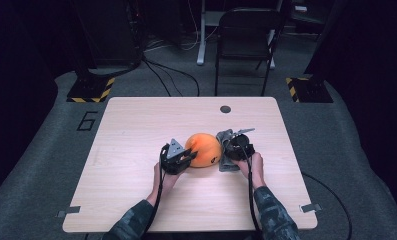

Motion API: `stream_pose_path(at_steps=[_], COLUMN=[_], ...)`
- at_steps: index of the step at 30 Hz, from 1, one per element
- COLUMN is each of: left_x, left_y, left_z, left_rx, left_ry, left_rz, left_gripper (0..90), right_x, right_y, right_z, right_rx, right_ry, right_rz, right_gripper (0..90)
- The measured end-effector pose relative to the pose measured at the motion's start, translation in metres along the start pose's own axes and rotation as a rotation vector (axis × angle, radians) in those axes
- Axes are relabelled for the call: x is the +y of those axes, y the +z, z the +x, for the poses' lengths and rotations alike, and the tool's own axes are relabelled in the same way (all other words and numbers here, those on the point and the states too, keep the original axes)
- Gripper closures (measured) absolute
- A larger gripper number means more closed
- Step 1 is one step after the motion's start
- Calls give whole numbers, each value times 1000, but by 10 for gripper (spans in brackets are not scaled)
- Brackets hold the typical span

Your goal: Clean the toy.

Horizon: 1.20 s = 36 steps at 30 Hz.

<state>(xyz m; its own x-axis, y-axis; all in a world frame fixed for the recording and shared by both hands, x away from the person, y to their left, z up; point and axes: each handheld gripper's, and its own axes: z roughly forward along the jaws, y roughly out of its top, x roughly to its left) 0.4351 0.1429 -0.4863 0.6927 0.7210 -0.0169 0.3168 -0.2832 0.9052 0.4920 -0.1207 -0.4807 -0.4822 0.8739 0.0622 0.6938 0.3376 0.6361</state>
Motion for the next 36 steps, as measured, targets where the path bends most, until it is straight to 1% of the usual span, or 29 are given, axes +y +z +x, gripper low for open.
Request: stream_pose_path(at_steps=[1, 3, 5, 6, 8, 10, 11, 12, 13, 14, 15, 17, 19, 21, 23, 24, 25, 27, 28, 29, 30, 31, 32, 33, 34, 35, 36], left_x=[0, 0, 0, 0, 0, 0, 0, 0, 0, 0, 0, 0, 0, 1, 3, 3, 3, 2, 2, 1, 0, 0, -1, -3, -4, -5, -6], left_y=[0, 1, 1, 1, 1, 1, 1, 1, 1, 1, 1, 2, 1, 0, -3, -4, -5, -6, -6, -6, -5, -4, -3, -3, -2, -2, -2], left_z=[0, -1, -1, -1, -1, -3, -3, -3, -2, -2, -1, 0, -1, 0, 3, 4, 7, 12, 15, 17, 17, 19, 20, 21, 22, 24, 25], left_rx=[-1, 5, 3, 4, -2, 5, 8, 5, 3, 3, 8, 5, 9, 4, 1, 2, -4, -8, -21, -23, -27, -34, -32, -43, -42, -34, -44], left_ry=[-4, -5, -6, -7, -4, -4, -4, -6, -4, -2, -6, -5, 8, -3, -5, -4, -8, -25, -31, -32, -44, -44, -48, -63, -80, -73, -84], left_rz=[-1, -8, -8, -9, -2, -11, -11, -12, -5, 2, -6, -8, -8, -22, -30, -32, -23, -18, -13, -5, -2, 9, 18, 23, 25, 35, 43], left_gripper=[764, 763, 762, 762, 761, 760, 760, 759, 756, 750, 744, 730, 696, 614, 532, 483, 447, 393, 379, 367, 352, 345, 330, 320, 316, 308, 307], right_x=[2, 8, 14, 17, 22, 26, 27, 27, 27, 26, 24, 23, 22, 20, 18, 18, 18, 17, 16, 16, 16, 16, 16, 16, 15, 16, 15], right_y=[-6, -19, -34, -41, -51, -55, -53, -50, -44, -37, -32, -26, -25, -22, -20, -19, -19, -19, -19, -18, -18, -18, -18, -18, -17, -17, -17], right_z=[0, 0, 4, 7, 14, 26, 31, 37, 39, 42, 43, 42, 41, 41, 40, 39, 38, 36, 33, 32, 32, 32, 31, 30, 29, 30, 29], right_rx=[1, -3, 12, 20, 54, 71, 83, 87, 84, 87, 77, 77, 77, 68, 60, 60, 56, 56, 56, 56, 56, 55, 54, 56, 56, 52, 50], right_ry=[15, 6, 7, -10, -25, -33, -55, -62, -81, -82, -80, -77, -69, -76, -71, -62, -67, -49, -59, -55, -50, -44, -46, -43, -50, -43, -47], right_rz=[-18, -69, -116, -143, -183, -207, -204, -193, -180, -162, -161, -164, -156, -156, -151, -157, -156, -156, -156, -155, -157, -158, -152, -153, -157, -155, -154], right_gripper=[723, 722, 722, 721, 719, 719, 719, 719, 720, 722, 724, 732, 740, 744, 744, 744, 744, 745, 745, 745, 745, 745, 746, 746, 746, 746, 746])
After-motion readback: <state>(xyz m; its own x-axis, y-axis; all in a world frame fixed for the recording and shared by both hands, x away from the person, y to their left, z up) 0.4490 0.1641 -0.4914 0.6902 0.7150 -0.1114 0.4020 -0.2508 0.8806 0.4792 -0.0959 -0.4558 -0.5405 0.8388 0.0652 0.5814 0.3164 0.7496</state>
